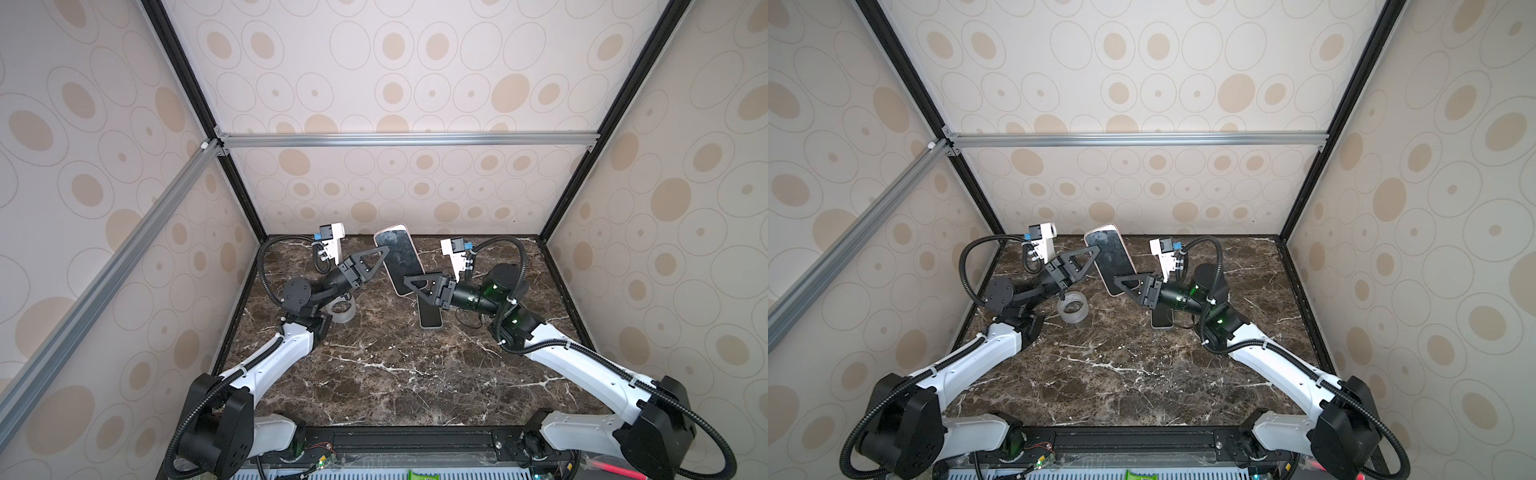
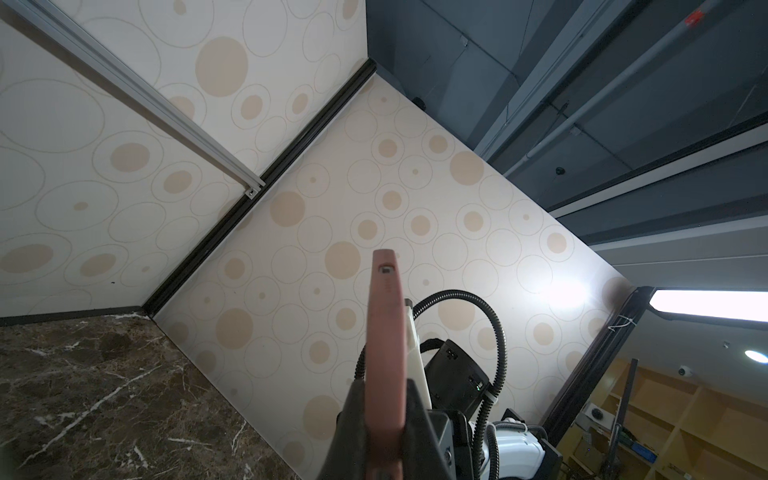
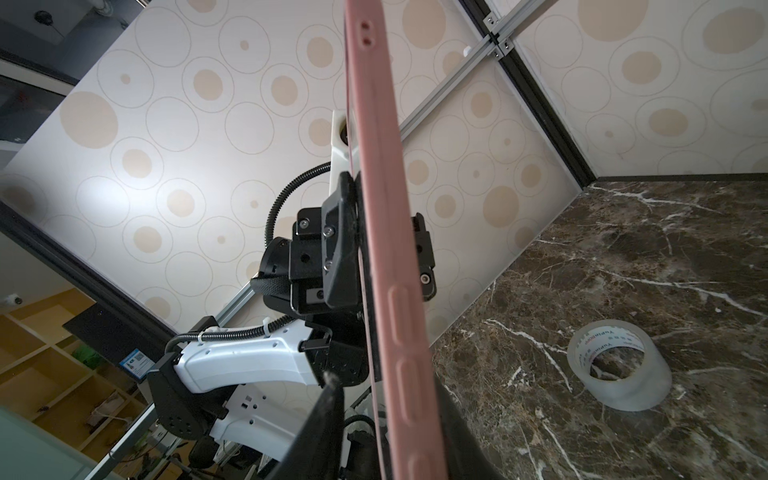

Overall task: Take the phone out of the phone case
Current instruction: Pass the phone.

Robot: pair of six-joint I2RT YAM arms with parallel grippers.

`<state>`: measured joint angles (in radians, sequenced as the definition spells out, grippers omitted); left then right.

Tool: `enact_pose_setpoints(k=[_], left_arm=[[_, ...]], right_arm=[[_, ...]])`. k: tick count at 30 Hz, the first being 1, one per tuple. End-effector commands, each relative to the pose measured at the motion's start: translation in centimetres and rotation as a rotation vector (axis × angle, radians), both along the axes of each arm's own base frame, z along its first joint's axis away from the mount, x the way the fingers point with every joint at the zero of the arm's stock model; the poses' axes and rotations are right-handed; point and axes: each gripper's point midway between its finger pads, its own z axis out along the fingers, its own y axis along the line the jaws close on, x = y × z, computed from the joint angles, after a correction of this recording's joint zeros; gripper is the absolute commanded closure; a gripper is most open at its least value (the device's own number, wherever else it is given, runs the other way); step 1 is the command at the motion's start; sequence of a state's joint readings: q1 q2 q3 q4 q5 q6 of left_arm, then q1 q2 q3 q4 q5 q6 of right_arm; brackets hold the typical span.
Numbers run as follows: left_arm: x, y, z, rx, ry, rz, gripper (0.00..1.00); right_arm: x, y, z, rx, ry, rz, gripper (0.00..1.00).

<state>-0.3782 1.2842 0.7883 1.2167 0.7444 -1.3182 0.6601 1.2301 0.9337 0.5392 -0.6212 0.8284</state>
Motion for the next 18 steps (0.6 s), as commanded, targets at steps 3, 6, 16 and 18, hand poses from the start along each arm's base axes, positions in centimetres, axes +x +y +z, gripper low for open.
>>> enact_pose_setpoints(k=[3, 6, 16, 18], left_arm=[[-1.7, 1.8, 3.3, -0.132, -0.081, 0.038, 1.0], [-1.5, 2.0, 3.1, -0.143, -0.068, 0.047, 1.0], [-1.0, 1.6, 2.1, -0.124, -0.04, 0.04, 1.0], [-1.0, 1.2, 1.7, -0.098, -0.036, 0.033, 0.81]], right_arm=[[0.5, -0.7, 1.7, 0.095, 0.001, -0.052, 0.71], [0.6, -0.8, 2.0, 0.123, 0.01, -0.05, 0.75], [0.9, -0.8, 2.0, 0.146, 0.031, -0.058, 1.0], [0.9, -0.8, 2.1, 0.142, 0.025, -0.054, 1.0]])
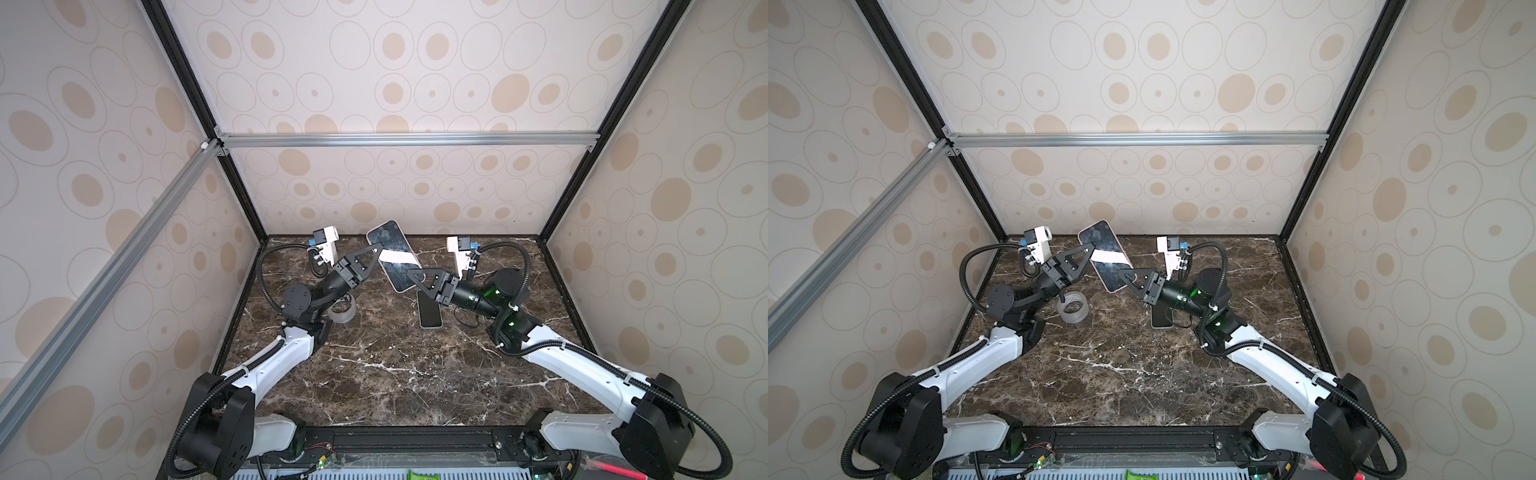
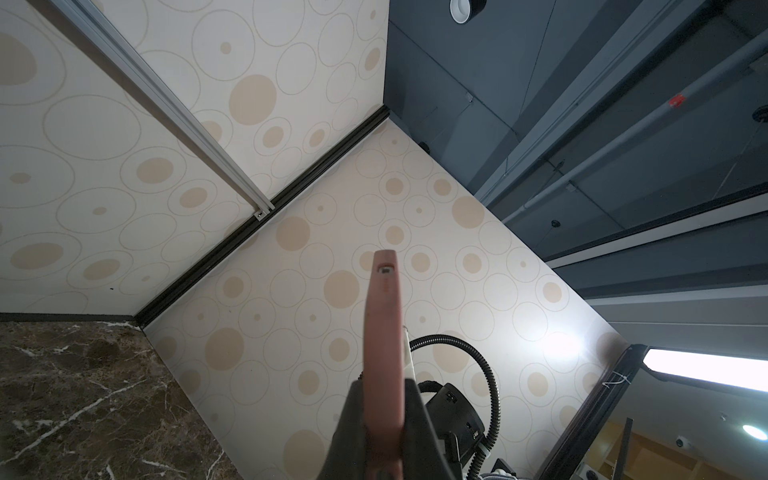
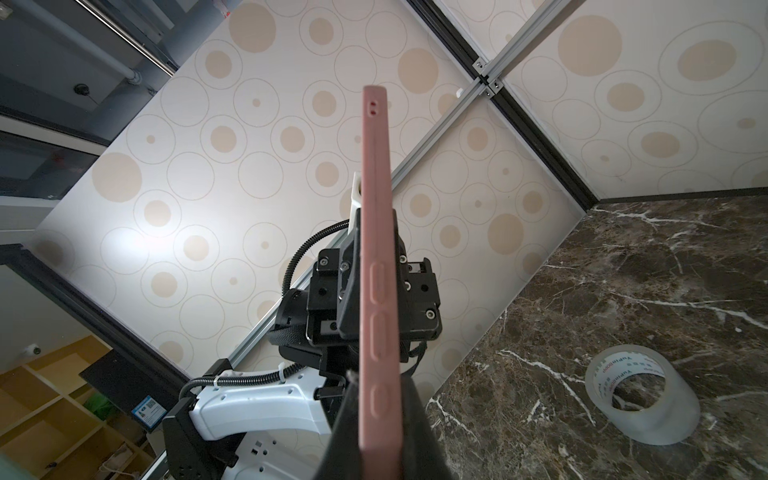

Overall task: Take the phone out of the phone case
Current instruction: Pass the phone.

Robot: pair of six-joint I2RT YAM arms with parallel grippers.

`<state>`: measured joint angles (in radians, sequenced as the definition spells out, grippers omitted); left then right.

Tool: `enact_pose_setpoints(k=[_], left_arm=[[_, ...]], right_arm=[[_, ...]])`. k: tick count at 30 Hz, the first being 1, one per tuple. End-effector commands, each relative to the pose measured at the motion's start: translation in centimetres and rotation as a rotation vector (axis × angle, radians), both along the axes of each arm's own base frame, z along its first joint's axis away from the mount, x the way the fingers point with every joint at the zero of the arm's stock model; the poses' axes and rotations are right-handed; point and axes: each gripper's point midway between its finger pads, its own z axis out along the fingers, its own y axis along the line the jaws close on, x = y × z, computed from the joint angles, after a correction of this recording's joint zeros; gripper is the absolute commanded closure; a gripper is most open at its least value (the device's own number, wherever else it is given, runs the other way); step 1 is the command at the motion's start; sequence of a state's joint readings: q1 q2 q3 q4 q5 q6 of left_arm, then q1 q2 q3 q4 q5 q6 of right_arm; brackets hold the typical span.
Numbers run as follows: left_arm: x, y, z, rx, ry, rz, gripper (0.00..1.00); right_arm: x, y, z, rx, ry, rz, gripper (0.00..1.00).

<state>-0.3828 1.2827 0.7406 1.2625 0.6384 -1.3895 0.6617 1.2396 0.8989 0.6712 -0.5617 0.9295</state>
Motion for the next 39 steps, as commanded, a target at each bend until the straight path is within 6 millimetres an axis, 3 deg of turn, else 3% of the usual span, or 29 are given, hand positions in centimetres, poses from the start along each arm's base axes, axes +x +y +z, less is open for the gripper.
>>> enact_pose_setpoints(k=[1, 3, 5, 9, 19, 39], left_arm=[[-2.0, -0.2, 2.1, 0.01, -0.122, -0.021, 0.69], [-2.3, -0.6, 2.0, 0.044, -0.135, -0.043, 0.45], [-2.7, -0.9, 1.9, 0.072, -0.155, -0.062, 0.3], [-3.3, -1.1, 2.3, 0.098, -0.192, -0.075, 0.26], [-3.3, -1.6, 2.7, 0.154, -0.228, -0.067, 0.43], [-4.1, -2.1, 2.7, 0.178, -0.258, -0.11, 0.74]], right_arm=[[0.0, -0.3, 1.2, 0.036, -0.013, -0.008, 1.0], [-0.3, -0.2, 1.5, 0.018, -0.032, 0.011, 1.0], [-0.5, -0.6, 2.0, 0.02, -0.052, 0.03, 1.0], [-1.0, -1.3, 2.9, 0.014, -0.067, 0.076, 1.0], [-2.2, -1.5, 3.6, -0.074, -0.043, 0.175, 1.0], [-1.7, -1.7, 4.1, -0.093, -0.049, 0.192, 1.0]])
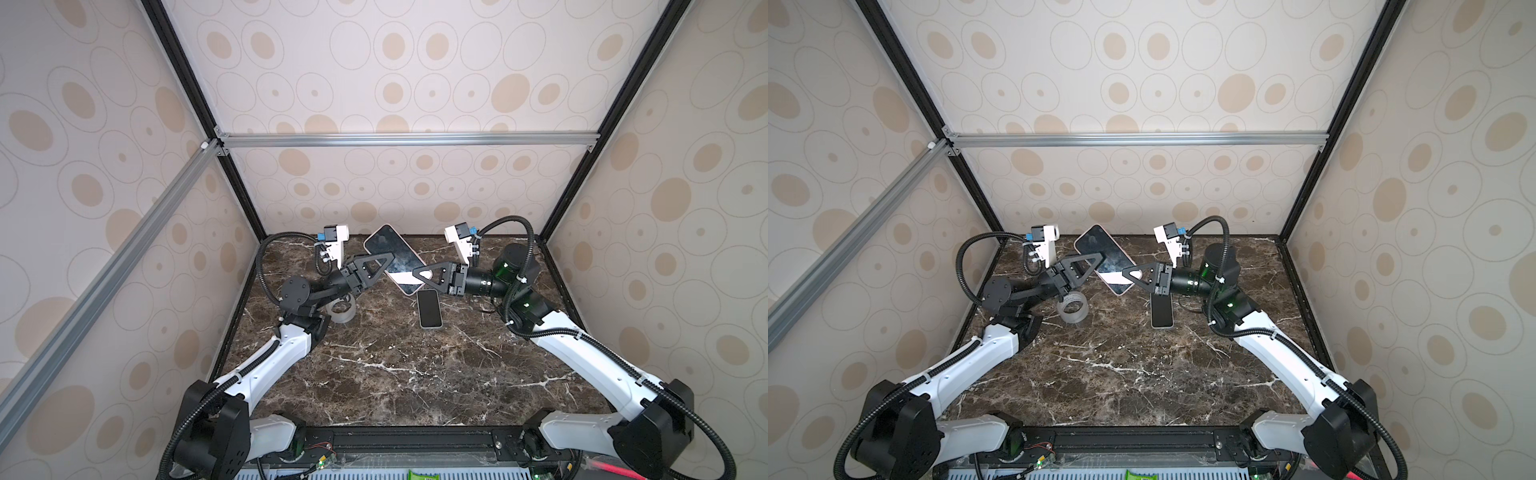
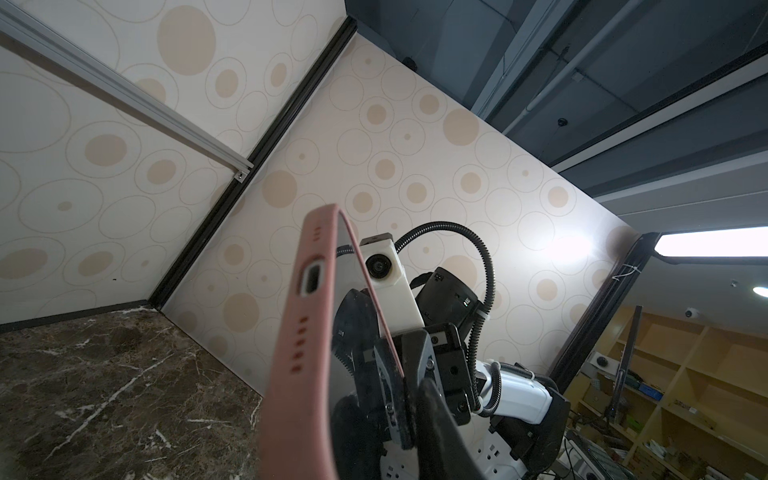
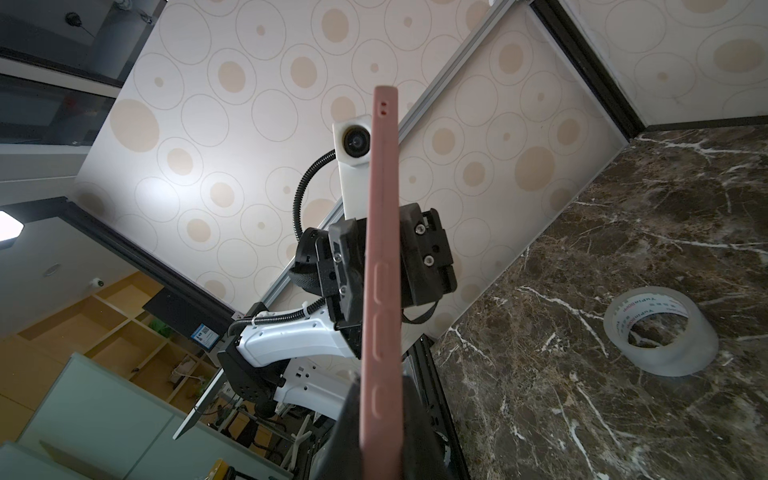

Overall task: Take the phone out of the phone case
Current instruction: Pass the phone.

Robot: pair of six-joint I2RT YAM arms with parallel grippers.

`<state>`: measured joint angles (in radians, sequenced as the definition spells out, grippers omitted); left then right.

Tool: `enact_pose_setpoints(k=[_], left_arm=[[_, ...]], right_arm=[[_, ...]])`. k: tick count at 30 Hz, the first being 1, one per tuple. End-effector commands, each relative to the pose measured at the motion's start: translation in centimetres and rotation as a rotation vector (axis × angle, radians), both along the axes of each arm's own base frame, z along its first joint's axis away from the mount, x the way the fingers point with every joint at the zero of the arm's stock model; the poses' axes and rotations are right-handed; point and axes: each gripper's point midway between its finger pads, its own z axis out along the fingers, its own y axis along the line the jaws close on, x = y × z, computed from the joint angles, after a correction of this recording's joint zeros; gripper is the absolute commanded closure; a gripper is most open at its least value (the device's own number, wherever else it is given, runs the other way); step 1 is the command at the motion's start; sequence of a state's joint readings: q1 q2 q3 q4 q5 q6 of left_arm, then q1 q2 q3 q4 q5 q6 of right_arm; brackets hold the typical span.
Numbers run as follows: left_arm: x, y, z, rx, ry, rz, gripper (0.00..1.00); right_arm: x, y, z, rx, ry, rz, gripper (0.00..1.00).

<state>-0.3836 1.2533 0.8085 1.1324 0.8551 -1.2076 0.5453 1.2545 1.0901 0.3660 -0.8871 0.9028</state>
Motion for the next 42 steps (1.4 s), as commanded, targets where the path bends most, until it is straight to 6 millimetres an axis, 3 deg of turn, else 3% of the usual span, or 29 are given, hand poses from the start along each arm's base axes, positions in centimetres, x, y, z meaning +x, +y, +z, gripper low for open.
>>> enact_pose_setpoints(k=[1, 16, 19, 21, 25, 28, 34, 42], left_arm=[[-1.5, 0.1, 2.4, -0.018, -0.089, -0.025, 0.76], [-1.6, 0.4, 2.9, -0.053, -0.078, -0.027, 0.89], [-1.5, 0.5, 2.9, -0.066, -0.067, -0.022, 0.91], [-1.5, 0.9, 3.0, -0.101, -0.056, -0.021, 0.91], [-1.7, 1.5, 3.7, -0.186, -0.039, -0.045, 0.98], [-1.2, 1.9, 3.9, -0.23, -0.009, -0.035, 1.0], [-1.1, 2.3, 4.9, -0.284, -0.013, -0.05, 1.0], [-1.1, 2.2, 5.1, -0.311, -0.015, -0.077, 1.0]], right_arm=[[-0.6, -0.7, 2.7, 0.037, -0.096, -0.008, 1.0], [-0.4, -0.8, 2.4, 0.046, -0.1, -0.031, 1.0], [-0.3, -0.8, 2.4, 0.046, -0.103, -0.038, 0.95], [-0.1, -0.9, 2.3, 0.045, -0.098, -0.049, 0.87], [0.3, -1.5, 2.5, 0.07, -0.116, -0.109, 0.54], [0.6, -2.2, 2.6, 0.092, -0.133, -0.147, 0.44], [2.1, -4.6, 3.8, 0.194, -0.081, -0.199, 0.44], [1.4, -4.0, 4.2, 0.193, -0.075, -0.123, 0.5]])
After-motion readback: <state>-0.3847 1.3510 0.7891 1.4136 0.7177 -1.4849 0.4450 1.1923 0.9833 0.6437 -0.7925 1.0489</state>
